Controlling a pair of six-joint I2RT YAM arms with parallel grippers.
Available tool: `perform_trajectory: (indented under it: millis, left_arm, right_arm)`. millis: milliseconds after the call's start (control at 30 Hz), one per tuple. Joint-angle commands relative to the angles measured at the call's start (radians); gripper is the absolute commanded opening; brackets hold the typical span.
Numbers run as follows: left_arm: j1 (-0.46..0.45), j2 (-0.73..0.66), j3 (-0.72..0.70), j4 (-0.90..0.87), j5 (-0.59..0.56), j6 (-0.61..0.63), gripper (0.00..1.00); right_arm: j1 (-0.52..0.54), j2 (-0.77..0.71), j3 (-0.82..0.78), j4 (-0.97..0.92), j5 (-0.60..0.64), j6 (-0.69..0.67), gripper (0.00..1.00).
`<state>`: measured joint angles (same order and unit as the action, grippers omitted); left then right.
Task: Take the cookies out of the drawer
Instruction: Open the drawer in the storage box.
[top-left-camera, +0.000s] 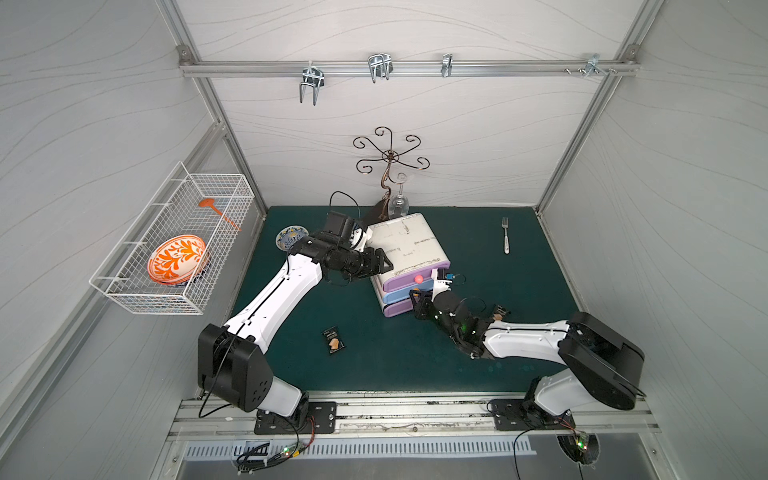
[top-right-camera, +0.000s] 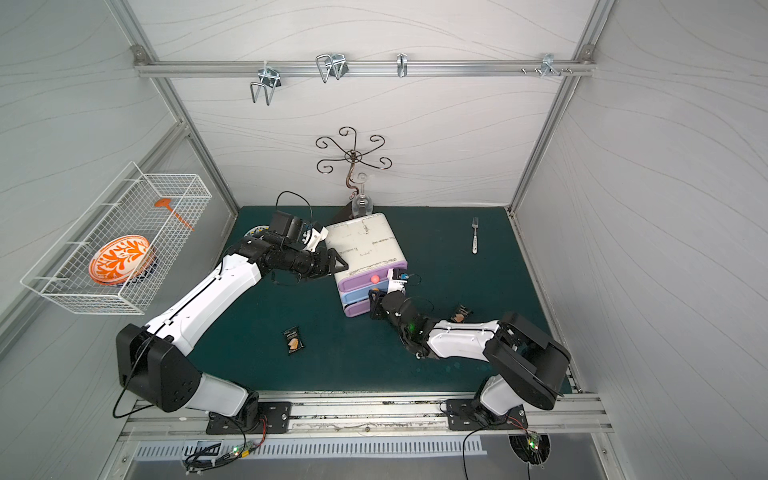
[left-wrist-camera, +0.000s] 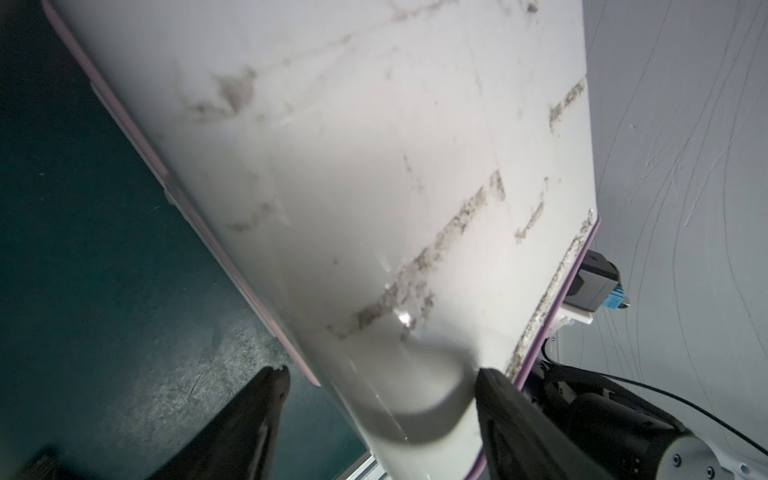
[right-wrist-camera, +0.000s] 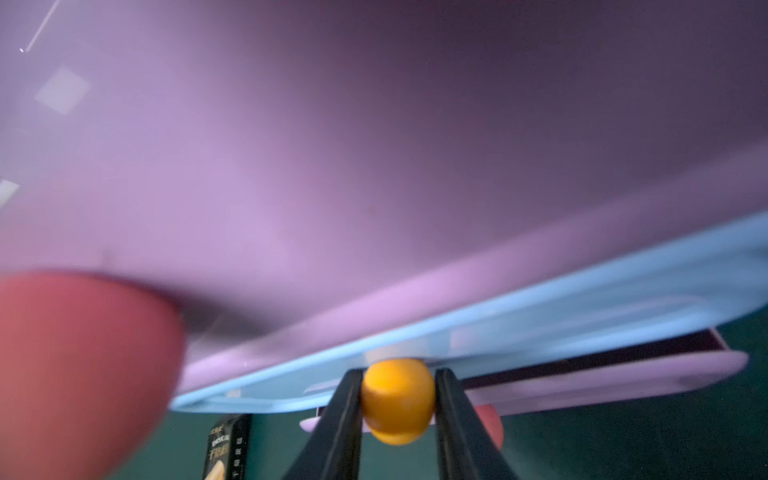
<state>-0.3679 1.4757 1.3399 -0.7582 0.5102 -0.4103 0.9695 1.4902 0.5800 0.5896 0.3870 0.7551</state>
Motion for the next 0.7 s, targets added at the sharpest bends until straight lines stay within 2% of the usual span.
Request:
perform_trajectory:
  millis: [0,67,267,667]
  left_arm:
    - [0.003,-0.009,0.002,-0.037,-0.035,0.031,0.78]
    - [0.004,-0.011,0.001,-0.036,-0.036,0.031,0.78]
    - [0.007,-0.012,0.002,-0.039,-0.038,0.028,0.78]
    - [0.018,-0.005,0.001,-0.043,-0.039,0.018,0.78]
  right_arm:
    - [-0.018,0.015,0.03,0.033,0.011,-0.013,0.24]
    - [-0.018,0.009,0.03,0.032,0.011,-0.016,0.17]
    - [-0.02,-0.032,0.046,-0.015,-0.004,-0.022,0.09]
    - [0.053,-0.142,0.006,-0.128,0.053,0.014,0.09]
